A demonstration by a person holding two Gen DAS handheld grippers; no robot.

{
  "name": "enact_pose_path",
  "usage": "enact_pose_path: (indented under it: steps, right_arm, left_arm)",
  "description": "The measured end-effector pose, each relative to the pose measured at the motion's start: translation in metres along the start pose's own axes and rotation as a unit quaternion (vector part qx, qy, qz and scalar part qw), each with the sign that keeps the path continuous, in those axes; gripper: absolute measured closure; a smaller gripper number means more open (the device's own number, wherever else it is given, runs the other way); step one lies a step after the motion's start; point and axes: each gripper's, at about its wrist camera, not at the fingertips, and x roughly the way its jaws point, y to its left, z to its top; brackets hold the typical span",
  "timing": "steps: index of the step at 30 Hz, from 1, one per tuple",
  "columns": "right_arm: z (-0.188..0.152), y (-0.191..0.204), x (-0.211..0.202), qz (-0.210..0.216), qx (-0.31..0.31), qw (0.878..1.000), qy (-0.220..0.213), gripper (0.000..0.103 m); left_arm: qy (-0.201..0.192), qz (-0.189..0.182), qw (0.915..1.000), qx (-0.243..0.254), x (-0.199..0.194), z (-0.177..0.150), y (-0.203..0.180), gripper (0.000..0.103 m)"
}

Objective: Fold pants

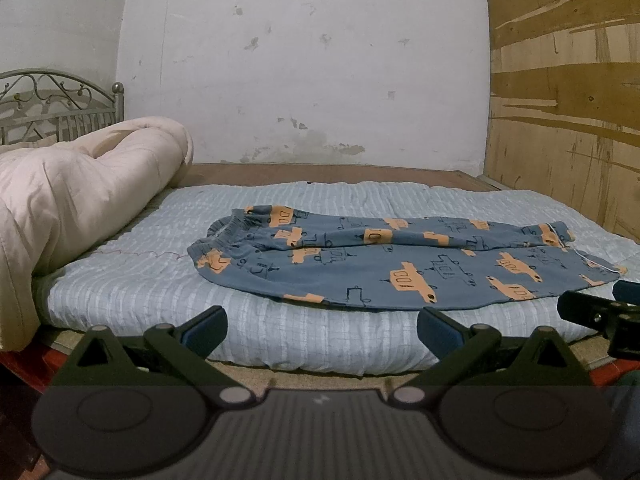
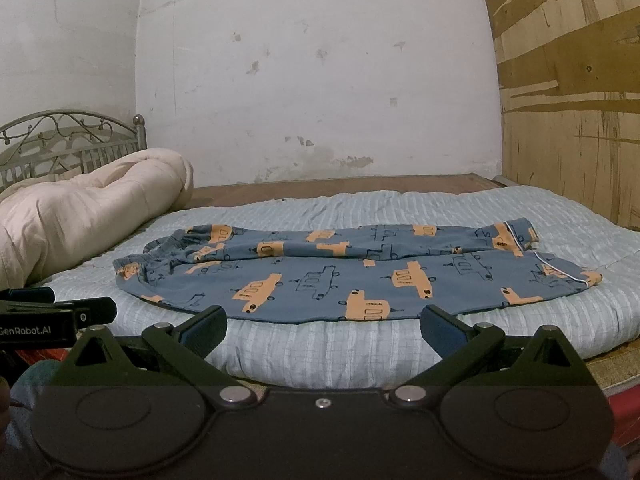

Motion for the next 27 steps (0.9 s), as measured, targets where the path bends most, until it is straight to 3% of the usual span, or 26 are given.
enact_pose_path:
  steps: [27]
  right_arm:
    - [-0.001,0.0002,0.0007,0.0,0.0,1.0,0.002,0.001]
  left_arm:
    - [0.0,0.001,1.0,0.001,-0.001,0.0003,-0.0018,0.001]
